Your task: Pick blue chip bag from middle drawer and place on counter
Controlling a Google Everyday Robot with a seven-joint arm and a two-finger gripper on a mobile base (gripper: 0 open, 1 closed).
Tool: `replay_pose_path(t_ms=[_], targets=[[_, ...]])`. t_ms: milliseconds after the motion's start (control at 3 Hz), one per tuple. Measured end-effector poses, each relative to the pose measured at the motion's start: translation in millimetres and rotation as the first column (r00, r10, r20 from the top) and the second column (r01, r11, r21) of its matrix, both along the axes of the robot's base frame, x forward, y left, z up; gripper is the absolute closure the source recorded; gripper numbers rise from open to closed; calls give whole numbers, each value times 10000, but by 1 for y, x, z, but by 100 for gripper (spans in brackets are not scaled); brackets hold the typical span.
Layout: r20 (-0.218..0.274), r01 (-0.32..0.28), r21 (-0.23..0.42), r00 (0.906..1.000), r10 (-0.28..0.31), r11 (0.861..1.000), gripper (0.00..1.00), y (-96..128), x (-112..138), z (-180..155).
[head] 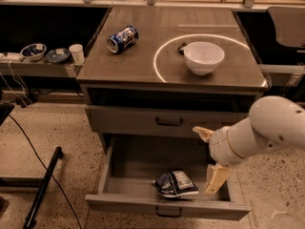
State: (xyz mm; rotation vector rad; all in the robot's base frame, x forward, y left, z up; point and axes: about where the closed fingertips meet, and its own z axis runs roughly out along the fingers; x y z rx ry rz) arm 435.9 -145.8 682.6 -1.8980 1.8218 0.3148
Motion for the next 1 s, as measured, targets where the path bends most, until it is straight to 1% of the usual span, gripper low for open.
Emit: replay_pose_path(t_ms=[333,667,1000], targets=[[-656,203,398,9977,-176,9990,16,8,6,-70],[-983,574,452,9938,-527,9973,18,9,9,-126],[-893,877,506,9925,-830,9949,21,11,13,-163]])
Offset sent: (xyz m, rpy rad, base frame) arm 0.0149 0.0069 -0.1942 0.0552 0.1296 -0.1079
